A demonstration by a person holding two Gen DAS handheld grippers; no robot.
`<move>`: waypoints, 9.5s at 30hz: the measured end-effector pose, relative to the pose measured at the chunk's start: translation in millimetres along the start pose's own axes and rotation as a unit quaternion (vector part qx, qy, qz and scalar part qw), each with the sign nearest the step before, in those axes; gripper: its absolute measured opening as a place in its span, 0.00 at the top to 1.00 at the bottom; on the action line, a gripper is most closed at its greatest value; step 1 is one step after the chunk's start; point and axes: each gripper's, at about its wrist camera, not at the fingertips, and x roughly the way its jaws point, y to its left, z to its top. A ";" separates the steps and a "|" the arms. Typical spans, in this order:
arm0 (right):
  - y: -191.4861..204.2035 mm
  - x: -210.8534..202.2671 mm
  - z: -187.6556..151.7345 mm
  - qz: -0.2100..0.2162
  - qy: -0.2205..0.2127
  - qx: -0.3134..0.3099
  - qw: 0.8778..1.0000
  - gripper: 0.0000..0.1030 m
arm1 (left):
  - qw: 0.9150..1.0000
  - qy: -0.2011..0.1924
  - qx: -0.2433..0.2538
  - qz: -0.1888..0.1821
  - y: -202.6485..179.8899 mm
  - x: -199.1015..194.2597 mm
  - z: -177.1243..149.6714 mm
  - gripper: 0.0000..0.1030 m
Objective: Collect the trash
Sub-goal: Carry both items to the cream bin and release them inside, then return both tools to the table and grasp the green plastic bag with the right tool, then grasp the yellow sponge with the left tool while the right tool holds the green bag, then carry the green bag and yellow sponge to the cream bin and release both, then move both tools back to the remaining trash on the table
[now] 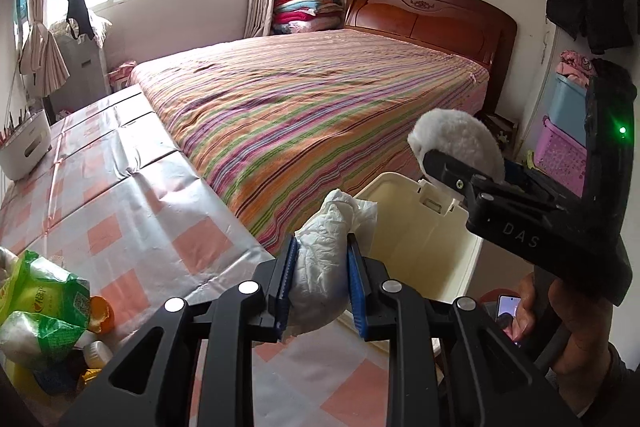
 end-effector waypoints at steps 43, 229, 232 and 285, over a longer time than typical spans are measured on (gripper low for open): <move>-31.8 -52.4 7.8 0.038 -0.103 0.115 0.987 0.06 | 0.999 0.033 0.031 -0.020 -50.4 51.7 -3.2 0.25; 34.2 -35.1 -4.4 0.153 0.004 -0.033 0.988 0.50 | 0.999 -0.022 -0.024 -0.040 47.1 -43.4 -19.8 0.66; 28.6 -42.0 -1.3 0.161 -0.014 -0.018 0.987 0.50 | 0.999 -0.021 -0.026 -0.042 47.7 -43.8 -20.3 0.66; 225.3 -207.5 114.3 0.648 -0.017 0.045 0.760 0.06 | 0.973 -0.123 -0.186 0.059 136.5 -128.2 -15.1 0.30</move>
